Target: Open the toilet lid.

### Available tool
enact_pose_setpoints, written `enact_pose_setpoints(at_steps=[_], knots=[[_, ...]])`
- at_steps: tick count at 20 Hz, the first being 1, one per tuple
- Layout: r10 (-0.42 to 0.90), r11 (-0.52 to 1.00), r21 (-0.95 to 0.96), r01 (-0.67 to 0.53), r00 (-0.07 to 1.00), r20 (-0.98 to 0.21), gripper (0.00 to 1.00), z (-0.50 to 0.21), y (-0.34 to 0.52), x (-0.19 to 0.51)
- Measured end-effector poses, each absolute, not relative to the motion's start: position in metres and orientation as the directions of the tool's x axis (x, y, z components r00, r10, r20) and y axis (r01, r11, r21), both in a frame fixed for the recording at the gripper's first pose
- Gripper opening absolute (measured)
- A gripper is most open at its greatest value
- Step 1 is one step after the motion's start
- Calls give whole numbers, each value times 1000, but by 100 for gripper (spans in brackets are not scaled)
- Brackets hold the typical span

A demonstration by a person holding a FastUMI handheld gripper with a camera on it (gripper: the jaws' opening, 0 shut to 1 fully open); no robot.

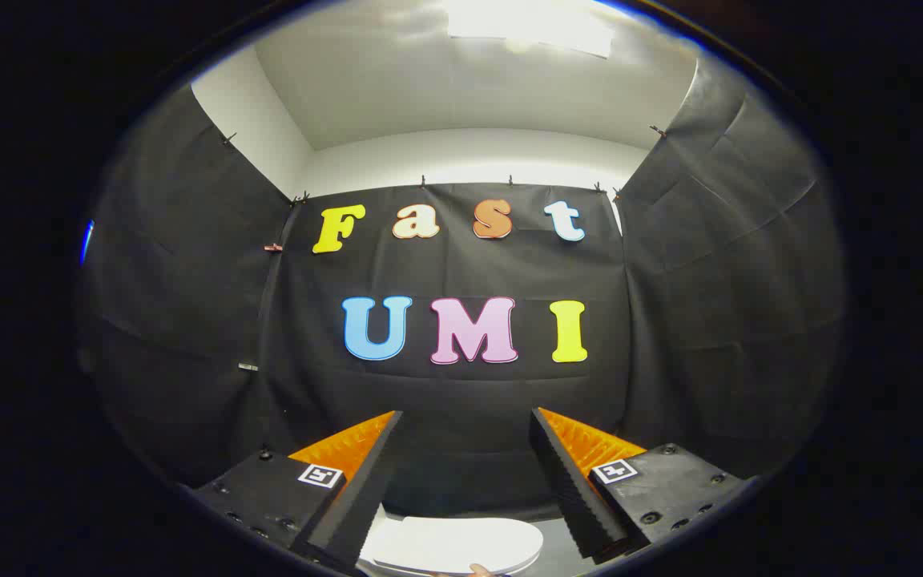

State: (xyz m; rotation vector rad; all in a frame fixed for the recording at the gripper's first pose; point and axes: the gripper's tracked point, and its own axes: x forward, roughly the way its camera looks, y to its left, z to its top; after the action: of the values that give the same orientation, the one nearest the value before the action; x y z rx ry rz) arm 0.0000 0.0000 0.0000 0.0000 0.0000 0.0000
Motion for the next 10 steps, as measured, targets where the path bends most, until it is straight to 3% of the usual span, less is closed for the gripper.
enact_pose_setpoints(at_steps=[10], knots=[[20,1000,-13,-20,1000,-21,97,-8,8,8]])
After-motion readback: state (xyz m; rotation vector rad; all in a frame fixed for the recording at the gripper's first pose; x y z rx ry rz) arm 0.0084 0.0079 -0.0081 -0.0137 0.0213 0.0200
